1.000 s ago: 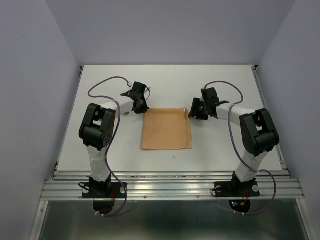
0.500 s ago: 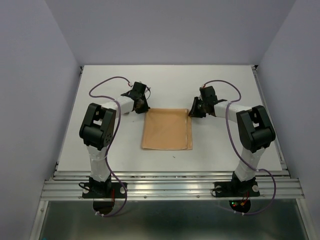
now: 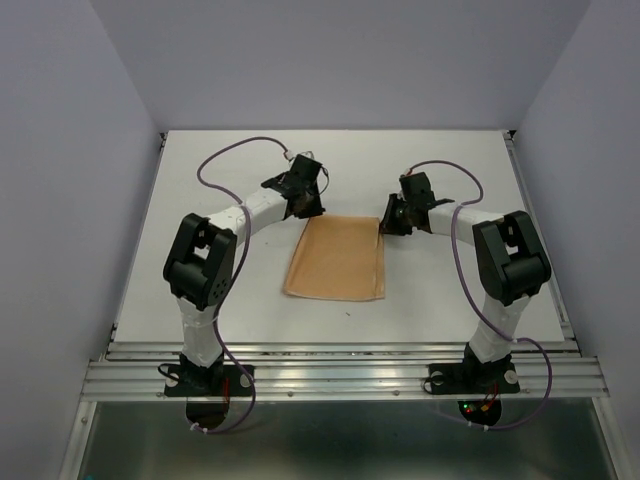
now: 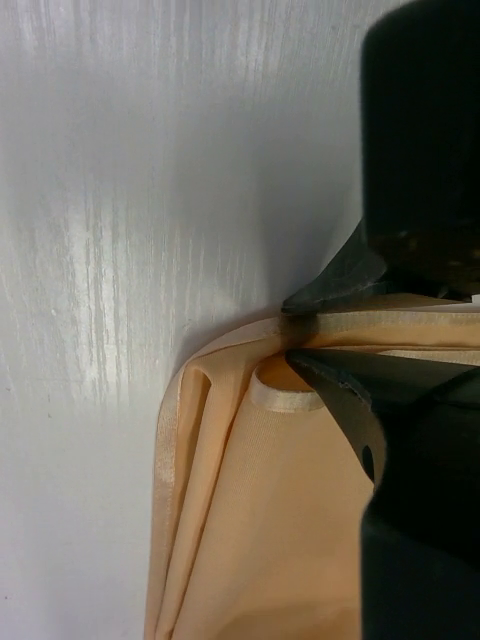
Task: Fold the napkin into a case and place the utensils inside
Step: Smooth out the lower triangle-folded napkin at the center of the board, then pick up the lower triangle-folded napkin from the center of the board.
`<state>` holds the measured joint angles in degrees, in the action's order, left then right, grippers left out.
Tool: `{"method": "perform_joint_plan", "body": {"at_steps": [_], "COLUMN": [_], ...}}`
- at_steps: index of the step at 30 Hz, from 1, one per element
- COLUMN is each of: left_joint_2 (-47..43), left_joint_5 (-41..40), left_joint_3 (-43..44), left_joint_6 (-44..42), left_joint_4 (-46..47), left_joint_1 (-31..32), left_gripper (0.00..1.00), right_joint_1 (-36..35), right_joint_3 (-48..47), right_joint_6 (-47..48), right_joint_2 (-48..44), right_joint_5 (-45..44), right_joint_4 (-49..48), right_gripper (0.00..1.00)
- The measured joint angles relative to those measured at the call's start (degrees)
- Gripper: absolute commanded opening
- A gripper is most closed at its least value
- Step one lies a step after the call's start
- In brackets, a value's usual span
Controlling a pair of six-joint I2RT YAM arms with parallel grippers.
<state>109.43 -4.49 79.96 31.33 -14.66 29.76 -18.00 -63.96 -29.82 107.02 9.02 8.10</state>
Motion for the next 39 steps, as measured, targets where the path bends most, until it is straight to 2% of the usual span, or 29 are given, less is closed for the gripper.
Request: {"method": "perform_joint_plan", "body": {"at_steps": [4, 9, 17, 27, 32, 39], "left_joint_2": [0.4, 4.5, 7.4, 16.1, 20.7, 21.0], "left_joint_5": [5.4, 12.4, 13.2, 17.2, 18.1, 18.1], "left_joint_3": [4.1, 7.3, 9.7, 18.2, 19.8, 20.7], "left_joint_6": [0.0, 0.0, -0.8, -1.3, -1.2, -1.3], "left_joint_4": [0.5, 2.1, -0.8, 0.3, 0.0, 0.1], "left_joint_1": [4.7, 7.3, 6.7, 6.5, 6.5, 5.7], "left_gripper": [0.17, 0.15, 0.15, 0.14, 0.13, 0.13], "right_joint_1": [0.6, 1.9, 2.3, 2.3, 2.3, 2.3], "right_joint_3": [0.2, 0.2, 0.2, -1.4, -3.4, -3.7], "right_joint_6": [-0.5, -0.7, -0.7, -1.4, -1.7, -1.9], "right_joint_2": [-0.2, -1.2, -2.6, -1.8, -0.5, 0.6], "right_joint_5": [-0.3, -0.4, -0.2, 3.5, 5.2, 6.5], "right_joint_4": [0.0, 0.0, 0.0, 0.0, -0.3, -0.9], "right_gripper": [0.38, 0.4, 0.41, 0.56, 0.57, 0.63]}}
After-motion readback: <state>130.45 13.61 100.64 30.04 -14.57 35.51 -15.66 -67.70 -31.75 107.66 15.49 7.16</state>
